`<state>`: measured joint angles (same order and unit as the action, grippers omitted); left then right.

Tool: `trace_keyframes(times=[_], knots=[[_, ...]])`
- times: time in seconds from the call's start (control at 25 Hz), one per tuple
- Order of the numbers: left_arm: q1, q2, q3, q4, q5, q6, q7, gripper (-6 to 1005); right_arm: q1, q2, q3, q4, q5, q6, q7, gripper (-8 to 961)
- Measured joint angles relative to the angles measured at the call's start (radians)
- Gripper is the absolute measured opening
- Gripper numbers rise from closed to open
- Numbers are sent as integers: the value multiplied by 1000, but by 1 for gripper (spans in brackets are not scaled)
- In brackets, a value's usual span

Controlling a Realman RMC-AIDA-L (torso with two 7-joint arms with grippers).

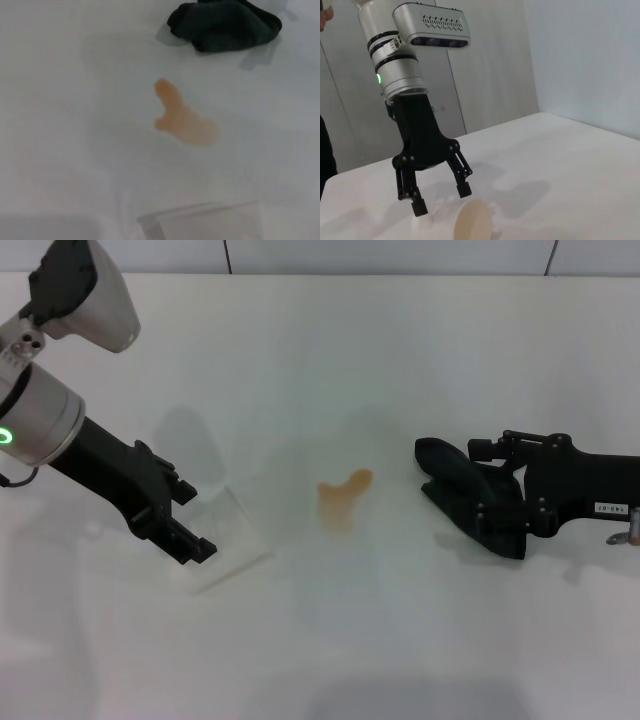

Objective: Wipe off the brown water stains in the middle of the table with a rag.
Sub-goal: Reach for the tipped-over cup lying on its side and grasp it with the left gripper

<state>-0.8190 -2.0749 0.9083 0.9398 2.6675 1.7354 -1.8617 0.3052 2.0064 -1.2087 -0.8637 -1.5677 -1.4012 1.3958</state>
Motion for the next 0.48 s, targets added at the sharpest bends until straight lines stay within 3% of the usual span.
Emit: trace_keyframes(times=[0.48], knots=[[-20, 6, 9, -8, 28, 18, -17, 860, 2, 0, 0, 0, 0, 1, 0, 840]])
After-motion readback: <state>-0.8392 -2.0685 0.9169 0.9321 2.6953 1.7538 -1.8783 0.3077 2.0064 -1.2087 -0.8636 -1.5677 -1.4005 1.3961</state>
